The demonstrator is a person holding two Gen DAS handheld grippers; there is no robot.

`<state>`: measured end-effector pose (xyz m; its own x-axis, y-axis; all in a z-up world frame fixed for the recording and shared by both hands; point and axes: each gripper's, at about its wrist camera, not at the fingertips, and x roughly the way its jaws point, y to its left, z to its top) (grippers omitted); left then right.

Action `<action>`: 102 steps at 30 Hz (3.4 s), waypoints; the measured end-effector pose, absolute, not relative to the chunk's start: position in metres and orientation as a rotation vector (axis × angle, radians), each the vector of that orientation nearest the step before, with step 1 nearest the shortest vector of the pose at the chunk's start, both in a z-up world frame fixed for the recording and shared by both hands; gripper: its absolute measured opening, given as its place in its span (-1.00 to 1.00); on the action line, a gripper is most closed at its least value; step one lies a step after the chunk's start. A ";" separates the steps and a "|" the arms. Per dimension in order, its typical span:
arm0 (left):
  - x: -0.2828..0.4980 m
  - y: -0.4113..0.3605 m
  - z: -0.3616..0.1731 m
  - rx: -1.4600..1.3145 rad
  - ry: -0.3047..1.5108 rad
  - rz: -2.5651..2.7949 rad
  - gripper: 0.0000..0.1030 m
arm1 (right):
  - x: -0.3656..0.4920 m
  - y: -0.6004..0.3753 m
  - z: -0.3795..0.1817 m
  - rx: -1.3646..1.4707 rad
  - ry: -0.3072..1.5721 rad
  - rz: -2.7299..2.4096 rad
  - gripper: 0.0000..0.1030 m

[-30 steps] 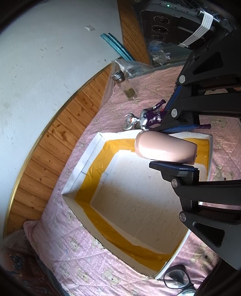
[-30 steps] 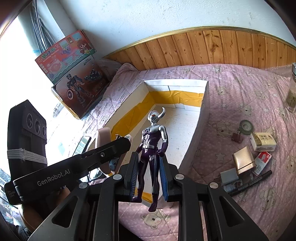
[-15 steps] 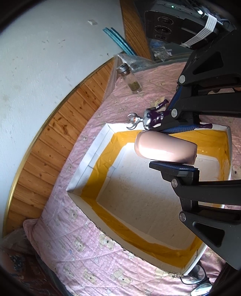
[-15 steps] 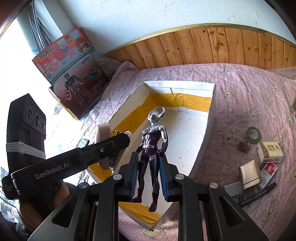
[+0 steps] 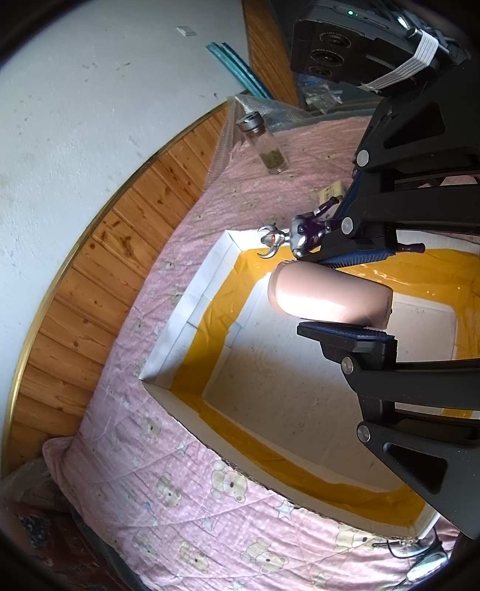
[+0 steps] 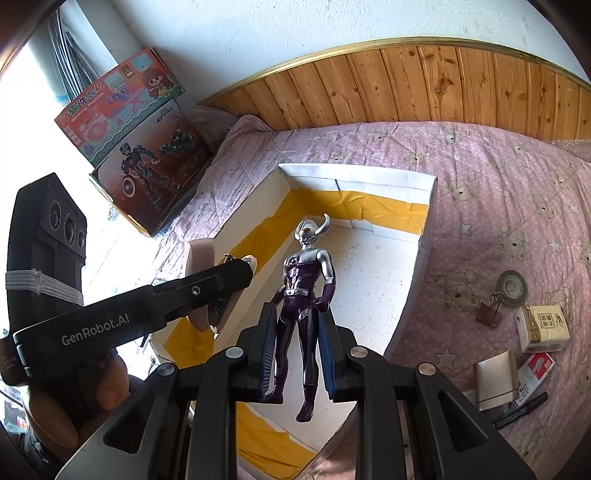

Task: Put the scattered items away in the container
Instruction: 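Move both held items over the yellow-lined interior of the white box, then open the left tool dropping the pink bottle while the right tool releases the figure, then withdraw both tools from the box back toward the remaining items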

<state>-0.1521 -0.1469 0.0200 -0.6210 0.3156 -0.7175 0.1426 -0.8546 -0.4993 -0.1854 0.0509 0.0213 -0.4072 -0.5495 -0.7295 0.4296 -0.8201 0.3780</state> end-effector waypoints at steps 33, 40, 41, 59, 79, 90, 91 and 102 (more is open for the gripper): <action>-0.228 -0.162 -0.010 -1.582 -0.820 2.565 -0.44 | -0.258 0.011 -0.005 1.408 0.043 -2.130 -0.55; -0.244 -0.164 -0.023 -1.646 -0.823 2.538 -0.44 | -0.273 0.006 -0.010 1.455 0.069 -2.112 -0.55; -0.246 -0.164 -0.025 -1.659 -0.823 2.537 -0.44 | -0.275 0.006 -0.012 1.468 0.058 -2.107 -0.54; -0.283 -0.162 -0.067 -1.784 -0.718 2.531 -0.44 | -0.314 -0.003 -0.044 1.637 0.124 -2.090 -0.54; -0.266 -0.168 -0.057 -1.797 -0.561 2.639 -0.11 | -0.286 -0.004 -0.030 1.579 0.242 -2.138 -0.20; -0.169 -0.123 0.003 -1.656 -0.341 2.699 -0.11 | -0.180 0.044 0.026 1.167 0.196 -2.291 -0.10; -0.160 -0.118 0.010 -1.641 -0.326 2.709 -0.11 | -0.169 0.046 0.030 1.131 0.189 -2.301 -0.10; -0.077 -0.056 0.053 -1.405 -0.129 2.818 -0.09 | -0.096 0.122 0.057 0.860 -0.078 -2.362 -0.10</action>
